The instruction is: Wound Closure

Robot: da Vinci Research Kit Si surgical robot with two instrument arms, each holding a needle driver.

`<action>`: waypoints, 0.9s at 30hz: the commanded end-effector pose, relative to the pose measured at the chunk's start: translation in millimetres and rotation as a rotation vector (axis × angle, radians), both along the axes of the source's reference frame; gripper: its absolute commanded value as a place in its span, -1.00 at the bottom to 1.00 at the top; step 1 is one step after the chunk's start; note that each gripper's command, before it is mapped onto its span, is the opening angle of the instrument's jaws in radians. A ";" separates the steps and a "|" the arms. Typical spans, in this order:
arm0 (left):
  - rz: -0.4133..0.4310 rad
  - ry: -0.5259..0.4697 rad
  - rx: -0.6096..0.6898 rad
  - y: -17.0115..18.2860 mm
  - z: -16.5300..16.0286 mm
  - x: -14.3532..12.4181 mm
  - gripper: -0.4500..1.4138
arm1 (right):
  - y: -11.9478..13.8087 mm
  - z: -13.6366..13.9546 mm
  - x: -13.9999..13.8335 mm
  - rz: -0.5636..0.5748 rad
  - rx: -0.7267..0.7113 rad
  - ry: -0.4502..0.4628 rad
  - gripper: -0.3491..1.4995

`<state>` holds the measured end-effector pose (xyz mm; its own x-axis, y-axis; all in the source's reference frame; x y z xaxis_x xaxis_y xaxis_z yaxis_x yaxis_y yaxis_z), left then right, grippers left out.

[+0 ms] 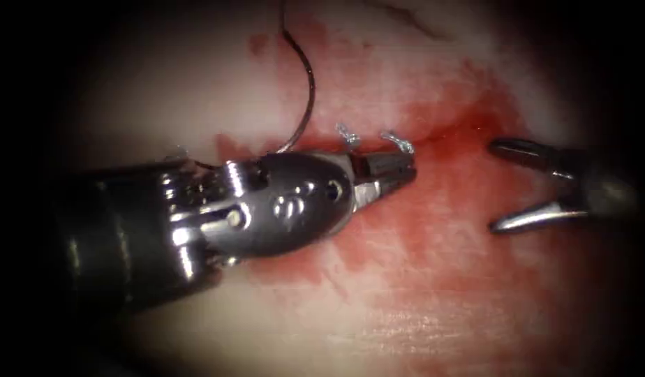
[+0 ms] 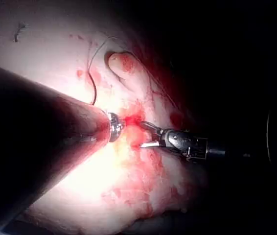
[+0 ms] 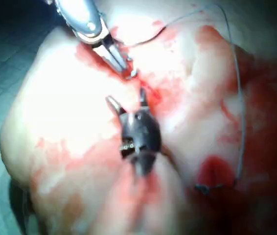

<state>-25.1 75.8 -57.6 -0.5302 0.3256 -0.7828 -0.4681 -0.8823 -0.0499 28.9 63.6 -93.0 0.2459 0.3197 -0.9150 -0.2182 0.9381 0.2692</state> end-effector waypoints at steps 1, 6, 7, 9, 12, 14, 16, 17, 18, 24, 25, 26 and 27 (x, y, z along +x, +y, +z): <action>-0.001 -0.005 -0.002 0.6 0.2 -0.4 -0.89 | 0.2 0.6 1.7 -0.013 -0.013 0.021 0.73; -0.008 -0.017 0.006 0.8 -0.1 0.2 -0.89 | -0.2 0.5 4.1 -0.061 -0.074 0.043 0.69; -0.008 -0.017 0.006 0.8 -0.1 0.2 -0.89 | -0.2 0.5 4.4 -0.064 -0.092 0.037 0.69; -0.012 -0.019 0.010 0.8 -0.1 0.2 -0.89 | -0.2 0.6 5.1 -0.065 -0.121 0.023 0.69; -0.013 -0.018 0.010 0.7 -0.1 0.1 -0.89 | 0.0 1.1 5.7 -0.061 -0.136 0.012 0.67; -0.013 -0.018 0.009 0.6 -0.1 0.0 -0.89 | 0.0 1.9 6.4 -0.058 -0.140 -0.004 0.67; -0.012 -0.020 0.010 0.6 -0.2 -0.1 -0.89 | 0.0 2.3 6.9 -0.058 -0.139 -0.020 0.67; -0.011 -0.022 0.010 0.5 -0.2 -0.1 -0.89 | -0.1 2.5 7.4 -0.057 -0.141 -0.024 0.67; -0.009 -0.024 0.011 0.4 -0.3 -0.2 -0.89 | -0.2 2.7 7.7 -0.059 -0.140 -0.030 0.67; -0.007 -0.030 0.015 0.2 -0.9 -0.4 -0.89 | -0.6 4.1 8.7 -0.065 -0.144 -0.060 0.67; -0.007 -0.030 0.015 0.2 -1.0 -0.4 -0.89 | -0.7 4.2 8.8 -0.066 -0.144 -0.063 0.67; -0.005 -0.033 0.017 0.2 -1.1 -0.5 -0.89 | -0.7 4.3 9.1 -0.065 -0.146 -0.064 0.67; -0.005 -0.034 0.018 0.3 -1.2 -0.5 -0.89 | -0.7 4.4 9.3 -0.063 -0.146 -0.065 0.69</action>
